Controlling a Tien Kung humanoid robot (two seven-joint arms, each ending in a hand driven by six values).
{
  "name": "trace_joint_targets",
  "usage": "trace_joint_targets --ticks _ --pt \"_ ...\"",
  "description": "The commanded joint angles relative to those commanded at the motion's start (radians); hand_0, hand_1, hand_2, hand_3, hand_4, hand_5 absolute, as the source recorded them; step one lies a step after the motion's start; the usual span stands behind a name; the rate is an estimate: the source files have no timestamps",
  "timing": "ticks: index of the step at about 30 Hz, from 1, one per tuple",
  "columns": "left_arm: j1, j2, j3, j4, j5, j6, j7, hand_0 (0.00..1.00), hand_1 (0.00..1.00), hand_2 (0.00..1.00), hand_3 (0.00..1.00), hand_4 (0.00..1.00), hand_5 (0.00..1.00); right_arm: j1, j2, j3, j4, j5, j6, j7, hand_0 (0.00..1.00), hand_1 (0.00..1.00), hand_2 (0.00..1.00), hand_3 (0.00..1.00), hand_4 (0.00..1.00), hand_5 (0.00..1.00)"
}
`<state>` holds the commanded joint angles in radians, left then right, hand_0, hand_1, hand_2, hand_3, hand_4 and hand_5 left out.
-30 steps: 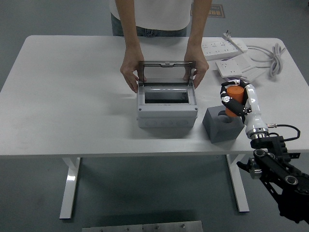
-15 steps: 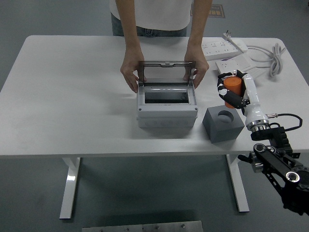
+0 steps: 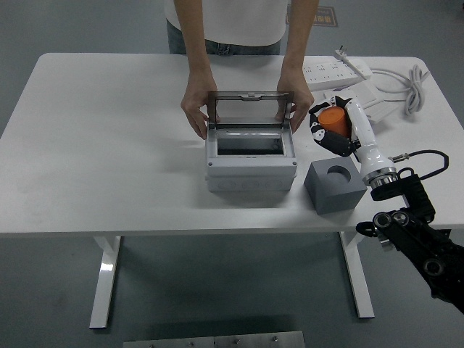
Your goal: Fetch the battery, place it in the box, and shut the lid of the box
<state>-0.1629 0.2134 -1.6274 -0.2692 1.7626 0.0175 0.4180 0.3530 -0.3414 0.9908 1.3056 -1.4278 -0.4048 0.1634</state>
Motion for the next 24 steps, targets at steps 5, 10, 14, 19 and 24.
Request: trace_joint_targets --ticks 5,10,14,19,24 --pt "0.001 0.001 0.000 -0.001 -0.001 0.001 0.001 0.585 0.690 0.611 0.590 0.589 0.002 0.040 -0.018 -0.008 0.028 -0.150 0.039 -0.069 0.129 0.221 0.294 0.303 0.002 0.002" --pt "0.002 0.002 0.000 -0.001 -0.002 0.001 0.003 0.585 0.691 0.611 0.590 0.589 0.003 0.087 -0.035 -0.027 0.048 -0.302 0.103 -0.153 0.133 0.220 0.294 0.310 0.012 0.002" --pt "0.002 0.002 0.000 -0.002 -0.003 0.002 0.004 0.585 0.691 0.611 0.590 0.589 0.003 0.118 -0.042 -0.053 0.051 -0.413 0.143 -0.208 0.133 0.220 0.294 0.310 0.012 0.002" --pt "0.003 0.002 -0.003 -0.003 0.001 0.002 0.006 0.585 0.691 0.611 0.590 0.585 0.002 0.136 -0.036 -0.085 0.049 -0.530 0.181 -0.264 0.132 0.221 0.293 0.314 0.030 0.002" --pt "0.004 0.001 -0.006 -0.005 0.005 0.002 0.010 0.585 0.691 0.611 0.591 0.580 0.002 0.145 -0.015 -0.115 0.046 -0.633 0.207 -0.316 0.132 0.220 0.292 0.317 0.038 0.002"
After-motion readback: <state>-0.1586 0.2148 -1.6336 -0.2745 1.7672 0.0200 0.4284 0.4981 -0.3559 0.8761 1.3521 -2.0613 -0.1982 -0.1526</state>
